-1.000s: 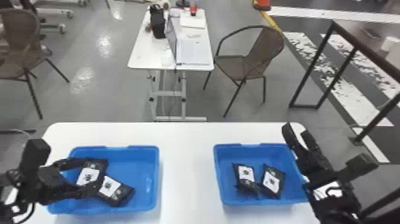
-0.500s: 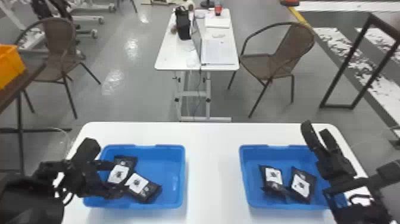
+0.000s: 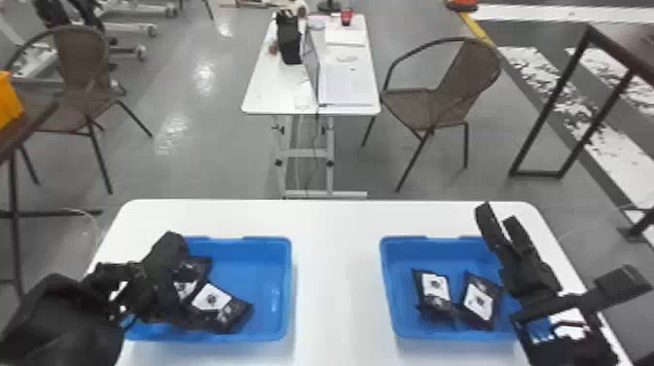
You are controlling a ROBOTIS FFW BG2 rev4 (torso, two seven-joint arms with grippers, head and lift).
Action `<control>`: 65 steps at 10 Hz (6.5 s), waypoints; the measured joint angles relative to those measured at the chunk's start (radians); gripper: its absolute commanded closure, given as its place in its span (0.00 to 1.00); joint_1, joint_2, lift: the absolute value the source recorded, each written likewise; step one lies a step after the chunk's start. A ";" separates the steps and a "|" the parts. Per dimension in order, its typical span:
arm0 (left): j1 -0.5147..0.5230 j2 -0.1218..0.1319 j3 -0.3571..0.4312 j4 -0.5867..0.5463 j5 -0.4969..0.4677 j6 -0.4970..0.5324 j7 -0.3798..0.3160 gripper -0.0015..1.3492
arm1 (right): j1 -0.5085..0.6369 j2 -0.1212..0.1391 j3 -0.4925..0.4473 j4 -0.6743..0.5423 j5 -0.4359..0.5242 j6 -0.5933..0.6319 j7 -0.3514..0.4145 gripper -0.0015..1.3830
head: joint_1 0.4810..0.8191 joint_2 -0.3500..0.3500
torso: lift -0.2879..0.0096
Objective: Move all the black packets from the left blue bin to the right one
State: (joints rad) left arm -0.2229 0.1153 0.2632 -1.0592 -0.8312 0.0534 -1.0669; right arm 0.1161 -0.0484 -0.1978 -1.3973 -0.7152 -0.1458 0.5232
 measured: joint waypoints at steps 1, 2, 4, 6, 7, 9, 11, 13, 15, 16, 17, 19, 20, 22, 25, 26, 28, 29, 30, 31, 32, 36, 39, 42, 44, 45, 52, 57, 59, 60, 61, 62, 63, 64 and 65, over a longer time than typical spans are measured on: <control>-0.008 0.000 -0.009 0.016 -0.020 0.000 0.023 0.15 | 0.004 0.000 0.000 0.002 -0.007 0.000 0.002 0.18 | 0.63 0.47 | 0.97; -0.016 0.001 -0.016 0.033 -0.037 0.000 0.041 0.15 | 0.005 0.001 0.001 0.004 -0.010 0.001 0.005 0.18 | 0.63 0.47 | 0.97; -0.027 0.004 -0.031 0.074 -0.060 0.000 0.085 0.18 | 0.005 0.002 0.001 0.009 -0.020 0.002 0.014 0.18 | 0.63 0.48 | 0.97; -0.037 0.006 -0.045 0.110 -0.064 0.017 0.116 0.65 | 0.005 0.001 0.001 0.015 -0.028 0.003 0.022 0.18 | 0.63 0.48 | 0.97; -0.042 0.005 -0.054 0.121 -0.065 0.026 0.118 0.79 | 0.005 0.002 0.001 0.016 -0.029 0.004 0.023 0.18 | 0.63 0.48 | 0.97; -0.047 0.004 -0.056 0.124 -0.050 0.036 0.113 0.90 | 0.006 0.006 0.001 0.018 -0.037 0.005 0.027 0.18 | 0.63 0.48 | 0.97; -0.044 0.005 -0.040 0.103 0.003 0.003 0.065 0.90 | 0.006 0.007 0.003 0.020 -0.038 0.006 0.030 0.18 | 0.63 0.46 | 0.97; 0.026 -0.013 0.001 -0.038 0.094 -0.007 0.030 0.90 | 0.005 0.008 0.009 0.020 -0.041 0.008 0.032 0.18 | 0.63 0.46 | 0.97; 0.113 -0.040 0.043 -0.189 0.210 -0.003 0.002 0.90 | 0.006 0.010 0.013 0.021 -0.047 0.008 0.045 0.18 | 0.63 0.45 | 0.97; 0.145 -0.051 0.055 -0.230 0.316 -0.012 0.016 0.90 | 0.006 0.010 0.018 0.021 -0.049 0.009 0.054 0.18 | 0.63 0.45 | 0.97; 0.166 -0.062 0.063 -0.243 0.458 -0.040 0.056 0.90 | 0.002 0.010 0.030 0.022 -0.049 0.014 0.062 0.18 | 0.63 0.45 | 0.97; 0.166 -0.075 0.024 -0.208 0.671 -0.085 0.114 0.90 | -0.019 0.010 0.064 0.033 -0.053 0.022 0.080 0.18 | 0.63 0.45 | 0.97; 0.145 -0.071 -0.018 -0.145 0.769 -0.113 0.138 0.90 | -0.031 0.010 0.086 0.042 -0.057 0.024 0.086 0.18 | 0.63 0.44 | 0.97; 0.075 -0.057 -0.133 0.020 0.974 -0.187 0.179 0.90 | -0.056 0.010 0.137 0.057 -0.062 0.047 0.105 0.18 | 0.63 0.43 | 0.97; -0.041 -0.054 -0.260 0.140 1.016 -0.198 0.179 0.90 | -0.101 0.010 0.216 0.093 -0.061 0.070 0.132 0.18 | 0.63 0.44 | 0.97; -0.069 -0.054 -0.296 0.162 1.020 -0.187 0.173 0.90 | -0.117 0.010 0.245 0.102 -0.054 0.075 0.139 0.18 | 0.63 0.44 | 0.97; -0.111 -0.058 -0.360 0.191 1.033 -0.165 0.147 0.90 | -0.156 0.010 0.306 0.147 -0.042 0.081 0.146 0.18 | 0.63 0.45 | 0.97; -0.126 -0.066 -0.388 0.196 1.040 -0.157 0.138 0.90 | -0.177 0.010 0.327 0.175 -0.038 0.081 0.146 0.18 | 0.63 0.44 | 0.97; -0.134 -0.079 -0.400 0.198 1.040 -0.146 0.129 0.90 | -0.193 0.011 0.338 0.193 -0.032 0.081 0.147 0.18 | 0.63 0.43 | 0.97; -0.141 -0.094 -0.404 0.203 1.031 -0.138 0.115 0.90 | -0.206 0.013 0.345 0.206 -0.023 0.083 0.147 0.18 | 0.63 0.42 | 0.97; -0.145 -0.103 -0.414 0.208 1.027 -0.134 0.111 0.90 | -0.216 0.015 0.352 0.217 -0.017 0.085 0.148 0.20 | 0.63 0.41 | 0.97; -0.156 -0.110 -0.433 0.211 1.025 -0.135 0.111 0.90 | -0.233 0.017 0.364 0.246 0.002 0.115 0.170 0.92 | 0.63 0.41 | 0.97; -0.148 -0.115 -0.418 0.211 1.013 -0.159 0.125 0.71 | -0.230 0.018 0.362 0.249 -0.004 0.095 0.171 0.92 | 0.63 0.41 | 0.97; -0.089 -0.114 -0.371 0.166 1.014 -0.166 0.165 0.06 | -0.232 0.018 0.300 0.268 -0.004 0.084 0.170 0.92 | 0.63 0.40 | 0.97; 0.033 -0.091 -0.293 -0.020 1.006 -0.116 0.233 0.00 | -0.237 0.013 0.210 0.288 0.027 0.084 0.170 0.92 | 0.63 0.40 | 0.97; 0.100 -0.074 -0.247 -0.130 1.006 -0.097 0.277 0.00 | -0.237 -0.001 0.164 0.307 0.052 0.090 0.169 0.92 | 0.63 0.41 | 0.97; 0.315 -0.072 0.034 -0.372 0.975 -0.049 0.320 0.17 | -0.270 -0.084 -0.031 0.530 0.306 0.067 0.065 0.03 | 0.63 0.43 | 0.97; 0.317 -0.099 0.141 -0.372 0.810 -0.056 0.322 0.17 | -0.038 -0.025 -0.035 0.194 0.429 -0.090 -0.034 0.20 | 0.63 0.49 | 0.97; 0.297 -0.111 0.183 -0.372 0.691 0.020 0.323 0.17 | 0.040 0.012 -0.033 0.110 0.403 -0.088 -0.028 0.20 | 0.63 0.55 | 0.97; 0.277 -0.094 0.174 -0.371 0.617 0.083 0.322 0.17 | 0.048 0.021 -0.031 0.098 0.389 -0.081 -0.012 0.20 | 0.63 0.57 | 0.97; 0.247 -0.063 0.142 -0.357 0.546 0.142 0.320 0.17 | 0.048 0.023 -0.027 0.095 0.375 -0.075 0.000 0.20 | 0.63 0.58 | 0.97; 0.214 -0.024 0.100 -0.322 0.500 0.183 0.314 0.17 | 0.041 0.024 -0.022 0.096 0.365 -0.071 0.005 0.20 | 0.63 0.59 | 0.97; 0.181 0.010 0.059 -0.280 0.466 0.211 0.310 0.17 | 0.034 0.024 -0.015 0.101 0.357 -0.069 0.010 0.20 | 0.63 0.60 | 0.97; 0.145 0.027 0.034 -0.230 0.421 0.224 0.288 0.17 | 0.029 0.024 -0.010 0.108 0.347 -0.068 0.017 0.20 | 0.63 0.61 | 0.97; 0.107 0.028 0.027 -0.178 0.364 0.221 0.254 0.17 | 0.027 0.024 -0.004 0.115 0.337 -0.067 0.021 0.20 | 0.63 0.60 | 0.97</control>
State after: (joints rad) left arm -0.1161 0.1430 0.2902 -1.2375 -0.4675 0.2749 -0.8133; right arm 0.1427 -0.0242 -0.2021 -1.2821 -0.3782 -0.2128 0.5446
